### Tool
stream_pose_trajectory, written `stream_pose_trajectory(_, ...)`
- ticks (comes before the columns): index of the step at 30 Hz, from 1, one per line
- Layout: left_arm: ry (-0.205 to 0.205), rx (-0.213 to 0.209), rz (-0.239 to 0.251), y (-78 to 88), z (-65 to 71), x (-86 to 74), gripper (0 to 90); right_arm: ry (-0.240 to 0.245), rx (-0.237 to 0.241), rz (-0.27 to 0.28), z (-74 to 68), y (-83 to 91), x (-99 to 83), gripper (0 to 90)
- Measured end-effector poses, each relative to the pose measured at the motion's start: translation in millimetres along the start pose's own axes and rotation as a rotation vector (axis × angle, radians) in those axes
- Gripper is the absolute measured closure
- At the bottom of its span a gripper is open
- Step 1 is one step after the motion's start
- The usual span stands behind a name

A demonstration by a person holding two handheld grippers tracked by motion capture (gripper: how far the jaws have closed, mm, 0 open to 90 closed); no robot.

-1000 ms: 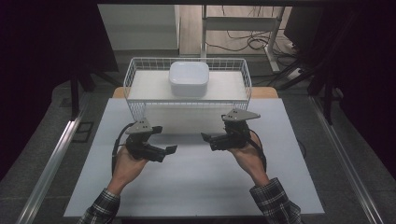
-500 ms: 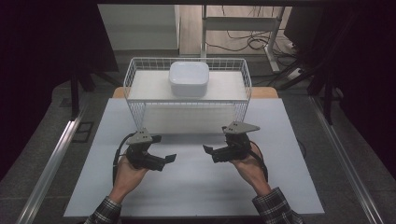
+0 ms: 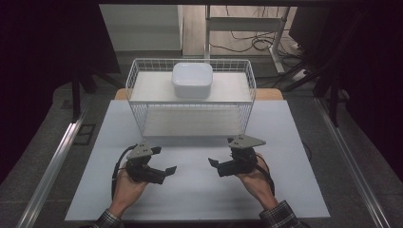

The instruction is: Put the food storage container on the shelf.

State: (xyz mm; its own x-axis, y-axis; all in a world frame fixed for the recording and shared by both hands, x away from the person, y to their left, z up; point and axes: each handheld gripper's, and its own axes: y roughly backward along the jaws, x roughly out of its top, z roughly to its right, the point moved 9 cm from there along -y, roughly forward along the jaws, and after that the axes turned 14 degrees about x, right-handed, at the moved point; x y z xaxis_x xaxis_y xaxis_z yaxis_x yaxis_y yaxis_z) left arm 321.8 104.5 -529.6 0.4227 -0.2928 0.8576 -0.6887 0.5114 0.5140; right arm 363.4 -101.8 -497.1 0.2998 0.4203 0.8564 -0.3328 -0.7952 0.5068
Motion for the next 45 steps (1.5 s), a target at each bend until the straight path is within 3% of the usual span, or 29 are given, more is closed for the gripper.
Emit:
stream_pose_trajectory(13,0.034,0.035,-0.004,17.8,-5.7,-23.0,5.1,-0.021,-0.010,-0.005,-9.6,19.1,-21.7,1.4)
stream_pose_trajectory(27,0.044,0.081,-0.018,37.7,-10.9,-46.0,5.2,-0.051,-0.073,-0.016,3.0,50.3,-52.2,1.5)
stream_pose_trajectory(45,0.056,0.117,-0.042,56.2,-11.5,-70.2,5.1,-0.061,-0.102,-0.069,-3.1,61.8,-80.3,1.4)
